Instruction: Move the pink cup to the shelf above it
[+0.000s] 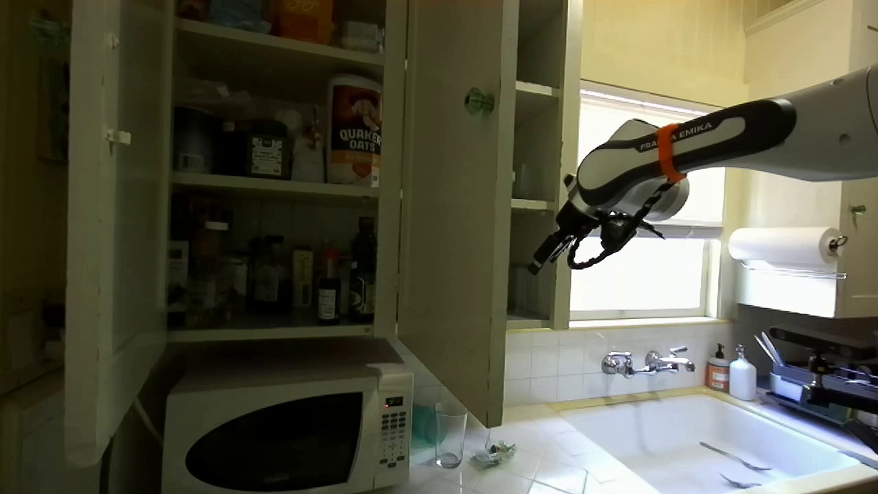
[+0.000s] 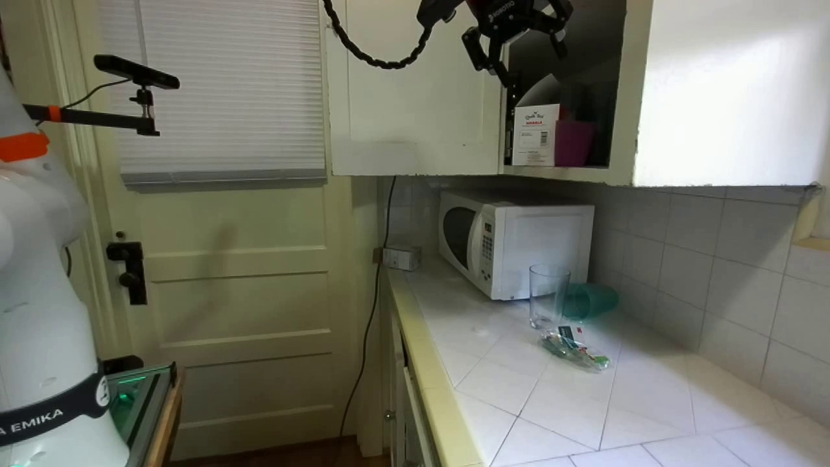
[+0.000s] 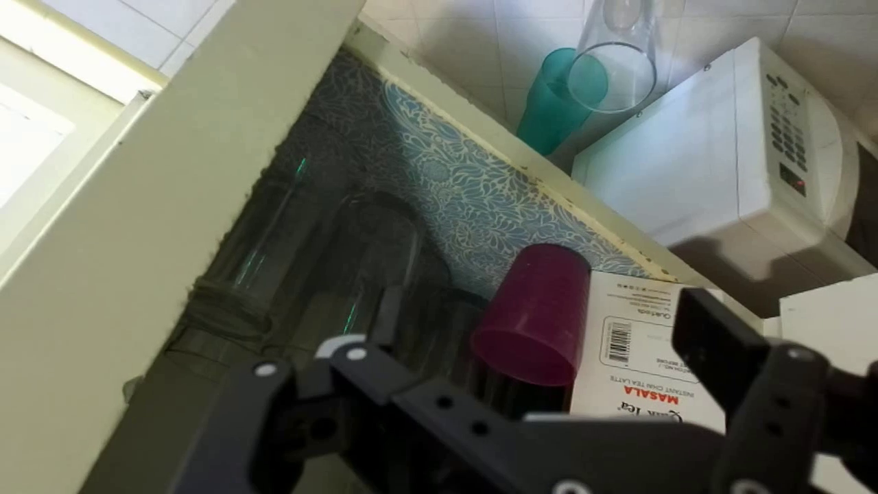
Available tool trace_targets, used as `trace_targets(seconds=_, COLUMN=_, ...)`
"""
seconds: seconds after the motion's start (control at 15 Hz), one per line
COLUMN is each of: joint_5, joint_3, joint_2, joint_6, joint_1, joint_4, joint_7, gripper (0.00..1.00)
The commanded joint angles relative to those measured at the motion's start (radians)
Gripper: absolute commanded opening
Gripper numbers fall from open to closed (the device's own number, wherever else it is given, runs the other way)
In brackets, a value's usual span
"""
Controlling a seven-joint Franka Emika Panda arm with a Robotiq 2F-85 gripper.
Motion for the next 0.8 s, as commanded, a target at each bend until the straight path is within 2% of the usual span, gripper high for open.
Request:
trace_targets(seconds=0.0, joint_5=0.008, joint_3=0.024, joint_2=0.002, joint_6=-0.003, joint_1=-0.026, joint_4=0.003, joint_7=-0.004, gripper=1.0)
trace_targets(seconds=0.07, joint_5=0.008, joint_3=0.025, joint_2=0.002, joint_6=-0.003, joint_1=-0.026, joint_4=0.002, joint_7=-0.004, gripper=1.0)
trace_targets(seconds=0.27, joint_5=0.117, joint_3=0.013, joint_2=0.038, joint_6=0.011, joint_1=-0.006, joint_4=-0.025, joint_7=-0.026, gripper=1.0)
trace_targets(seconds=0.73, joint_5=0.245, joint_3=0.072, joint_2=0.179, joint_6=0.147, joint_1=-0.021, joint_4=-0.015, joint_7=0.044, gripper=1.0)
